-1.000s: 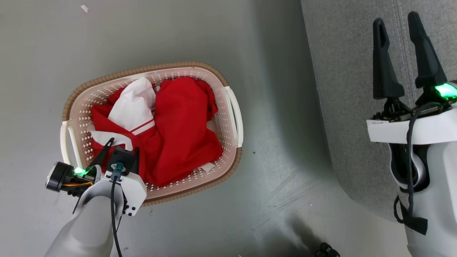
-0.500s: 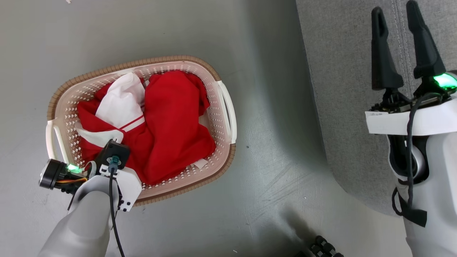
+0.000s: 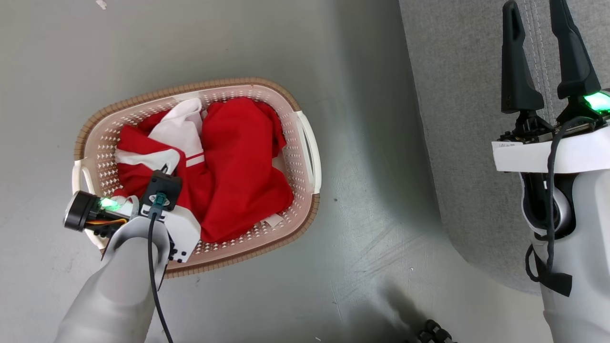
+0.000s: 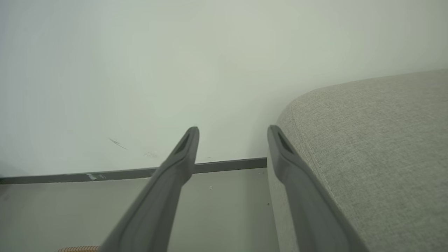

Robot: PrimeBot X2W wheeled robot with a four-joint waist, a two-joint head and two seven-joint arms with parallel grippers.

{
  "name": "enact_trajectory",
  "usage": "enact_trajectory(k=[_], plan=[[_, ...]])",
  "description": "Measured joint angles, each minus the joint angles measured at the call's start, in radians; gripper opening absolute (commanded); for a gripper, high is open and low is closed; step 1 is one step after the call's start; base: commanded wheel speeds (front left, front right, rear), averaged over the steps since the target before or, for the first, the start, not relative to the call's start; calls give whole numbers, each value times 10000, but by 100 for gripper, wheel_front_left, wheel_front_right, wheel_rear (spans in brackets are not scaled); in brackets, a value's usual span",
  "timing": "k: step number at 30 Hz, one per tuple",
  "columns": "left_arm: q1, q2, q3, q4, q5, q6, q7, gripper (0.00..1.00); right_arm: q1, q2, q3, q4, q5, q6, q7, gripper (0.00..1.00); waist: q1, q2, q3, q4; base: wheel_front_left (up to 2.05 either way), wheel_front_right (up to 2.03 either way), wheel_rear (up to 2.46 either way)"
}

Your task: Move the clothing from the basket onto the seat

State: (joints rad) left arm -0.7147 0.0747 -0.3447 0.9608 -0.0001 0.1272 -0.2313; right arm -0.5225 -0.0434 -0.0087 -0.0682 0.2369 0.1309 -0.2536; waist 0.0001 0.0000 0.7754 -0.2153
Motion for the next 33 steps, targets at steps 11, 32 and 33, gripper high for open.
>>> enact_trajectory(k=[11,32,33], plan=[[28,-209,104,-1083,-594,-476,-176,0,8,-2,-86,244,-224,0,-17,100,0,0,-460,371,0,0,0],[170,-343,460,-4130,-1400,-963,-209,0,506,-12,15,1003,-648,0,-17,100,0,0,-2033,1150,0,0,0],[212,-345,468,-4236,-1409,-991,-209,0,520,-12,46,1043,-658,0,-17,100,-1,0,-2124,1181,0,0,0]])
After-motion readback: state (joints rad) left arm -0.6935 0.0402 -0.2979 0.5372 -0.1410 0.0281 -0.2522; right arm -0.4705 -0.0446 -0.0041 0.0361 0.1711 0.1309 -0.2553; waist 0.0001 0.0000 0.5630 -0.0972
